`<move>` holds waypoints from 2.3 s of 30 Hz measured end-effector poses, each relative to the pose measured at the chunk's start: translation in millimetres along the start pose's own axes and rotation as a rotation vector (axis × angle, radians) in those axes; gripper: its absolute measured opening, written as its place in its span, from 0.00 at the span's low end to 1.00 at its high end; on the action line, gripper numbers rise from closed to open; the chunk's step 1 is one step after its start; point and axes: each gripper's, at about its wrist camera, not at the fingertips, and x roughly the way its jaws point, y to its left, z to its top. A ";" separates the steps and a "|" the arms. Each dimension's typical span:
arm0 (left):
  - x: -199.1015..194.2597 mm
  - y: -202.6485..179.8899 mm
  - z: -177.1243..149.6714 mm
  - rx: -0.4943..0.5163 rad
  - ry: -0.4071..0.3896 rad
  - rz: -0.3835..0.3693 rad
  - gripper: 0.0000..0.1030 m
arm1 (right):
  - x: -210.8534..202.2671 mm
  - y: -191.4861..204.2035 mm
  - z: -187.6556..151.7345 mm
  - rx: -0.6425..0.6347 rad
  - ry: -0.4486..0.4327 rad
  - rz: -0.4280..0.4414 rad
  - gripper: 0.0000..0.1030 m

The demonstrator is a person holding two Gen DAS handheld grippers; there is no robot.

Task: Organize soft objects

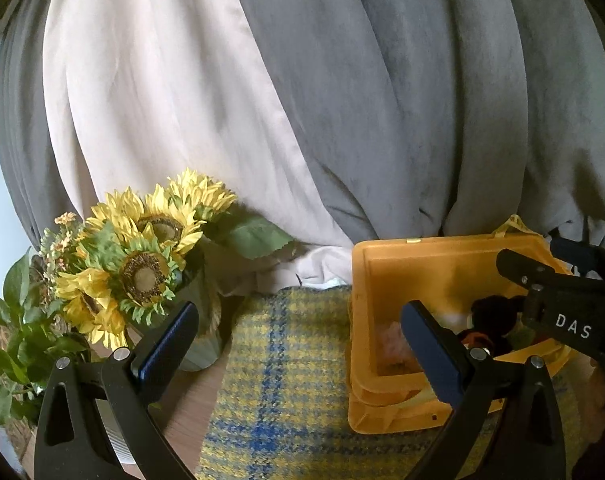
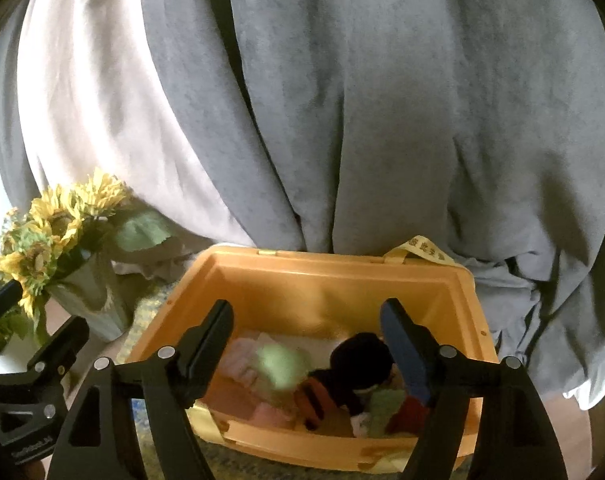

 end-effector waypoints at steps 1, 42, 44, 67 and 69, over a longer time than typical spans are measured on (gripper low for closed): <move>-1.1 0.2 -0.3 -0.004 0.000 -0.006 1.00 | -2.3 -0.3 -0.9 0.001 -0.004 -0.005 0.74; -219.5 68.8 -57.7 0.093 -0.199 -0.207 1.00 | -253.6 78.1 -94.3 0.131 -0.185 -0.233 0.88; -230.9 70.5 -62.5 0.089 -0.210 -0.194 1.00 | -265.6 80.5 -99.1 0.124 -0.193 -0.235 0.88; -350.4 70.4 -128.9 0.020 -0.200 -0.134 1.00 | -381.1 72.4 -166.7 0.080 -0.216 -0.176 0.88; -356.1 71.1 -132.2 0.018 -0.200 -0.131 1.00 | -385.4 72.9 -169.8 0.080 -0.216 -0.170 0.88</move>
